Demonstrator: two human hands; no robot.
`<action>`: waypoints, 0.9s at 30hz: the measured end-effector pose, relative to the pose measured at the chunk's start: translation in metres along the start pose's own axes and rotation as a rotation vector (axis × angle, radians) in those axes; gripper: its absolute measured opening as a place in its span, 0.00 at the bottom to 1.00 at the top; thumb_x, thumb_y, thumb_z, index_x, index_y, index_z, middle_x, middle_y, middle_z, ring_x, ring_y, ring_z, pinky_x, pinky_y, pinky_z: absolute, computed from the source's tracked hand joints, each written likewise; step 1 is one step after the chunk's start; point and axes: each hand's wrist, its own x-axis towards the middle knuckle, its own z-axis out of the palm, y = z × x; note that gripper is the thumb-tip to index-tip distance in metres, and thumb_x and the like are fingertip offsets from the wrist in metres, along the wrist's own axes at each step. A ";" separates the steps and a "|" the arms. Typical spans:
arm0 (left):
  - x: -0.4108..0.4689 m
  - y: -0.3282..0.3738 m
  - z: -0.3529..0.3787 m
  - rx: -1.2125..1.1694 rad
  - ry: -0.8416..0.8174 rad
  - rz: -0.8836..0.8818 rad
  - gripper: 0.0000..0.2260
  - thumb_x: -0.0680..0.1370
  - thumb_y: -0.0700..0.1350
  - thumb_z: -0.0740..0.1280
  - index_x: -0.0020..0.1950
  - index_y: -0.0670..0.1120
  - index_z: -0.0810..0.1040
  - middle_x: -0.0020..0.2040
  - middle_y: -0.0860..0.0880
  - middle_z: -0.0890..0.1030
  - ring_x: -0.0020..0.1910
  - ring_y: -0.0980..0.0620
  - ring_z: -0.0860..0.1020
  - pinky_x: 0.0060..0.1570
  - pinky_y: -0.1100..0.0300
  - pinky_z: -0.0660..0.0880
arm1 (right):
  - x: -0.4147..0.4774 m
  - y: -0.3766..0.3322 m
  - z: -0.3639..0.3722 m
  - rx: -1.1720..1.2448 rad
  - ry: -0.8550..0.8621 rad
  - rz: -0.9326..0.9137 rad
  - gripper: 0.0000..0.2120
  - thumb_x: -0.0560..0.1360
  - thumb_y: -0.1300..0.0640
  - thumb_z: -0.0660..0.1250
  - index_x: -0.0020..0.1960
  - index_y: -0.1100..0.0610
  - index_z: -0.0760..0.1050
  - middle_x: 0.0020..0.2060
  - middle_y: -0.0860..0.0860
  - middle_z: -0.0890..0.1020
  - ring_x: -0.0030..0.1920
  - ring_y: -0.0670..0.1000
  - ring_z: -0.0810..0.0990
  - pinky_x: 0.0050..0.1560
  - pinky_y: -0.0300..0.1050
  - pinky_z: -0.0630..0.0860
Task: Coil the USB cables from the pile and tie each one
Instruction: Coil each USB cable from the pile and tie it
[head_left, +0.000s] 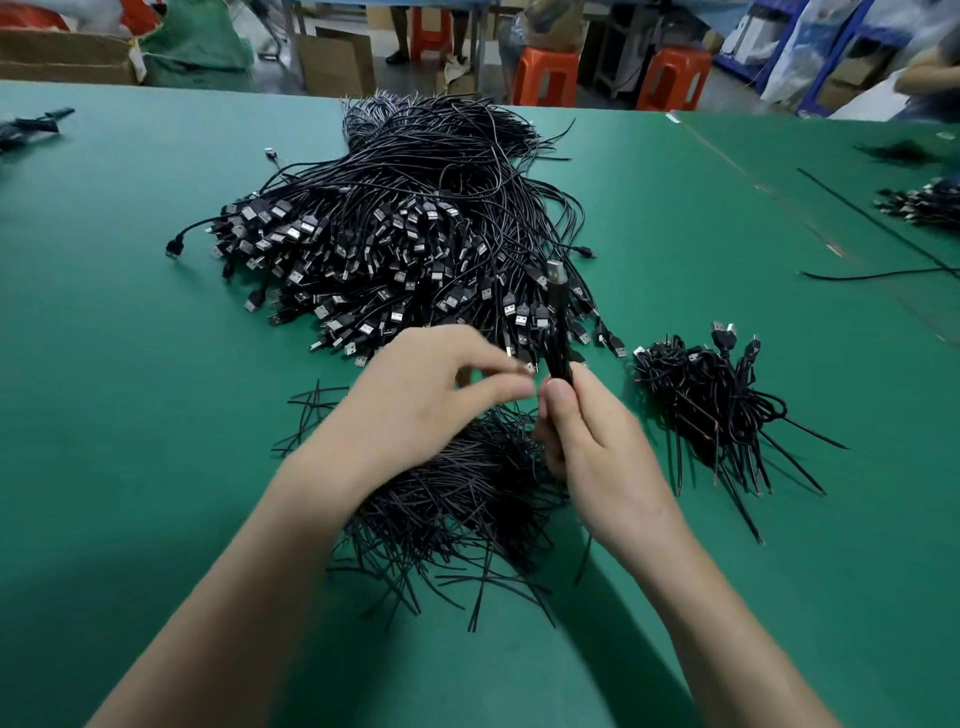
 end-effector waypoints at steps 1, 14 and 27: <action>-0.002 -0.002 -0.005 0.167 -0.081 -0.035 0.12 0.76 0.62 0.69 0.53 0.61 0.87 0.44 0.65 0.80 0.48 0.62 0.79 0.51 0.58 0.76 | 0.000 0.002 -0.001 -0.001 0.008 0.016 0.16 0.86 0.50 0.55 0.44 0.58 0.67 0.31 0.47 0.71 0.32 0.46 0.67 0.35 0.43 0.66; -0.004 -0.008 0.002 0.606 -0.216 -0.168 0.04 0.77 0.57 0.74 0.46 0.59 0.86 0.37 0.61 0.79 0.41 0.60 0.76 0.35 0.62 0.69 | -0.001 0.003 -0.004 0.129 -0.041 0.087 0.15 0.86 0.50 0.54 0.46 0.57 0.67 0.32 0.48 0.77 0.28 0.46 0.68 0.28 0.35 0.65; -0.006 -0.009 0.001 0.599 -0.239 -0.110 0.03 0.77 0.53 0.73 0.43 0.58 0.83 0.39 0.61 0.80 0.42 0.61 0.75 0.40 0.62 0.72 | 0.000 0.003 -0.004 0.188 -0.016 0.110 0.14 0.87 0.50 0.54 0.47 0.58 0.68 0.31 0.47 0.75 0.30 0.47 0.67 0.29 0.37 0.65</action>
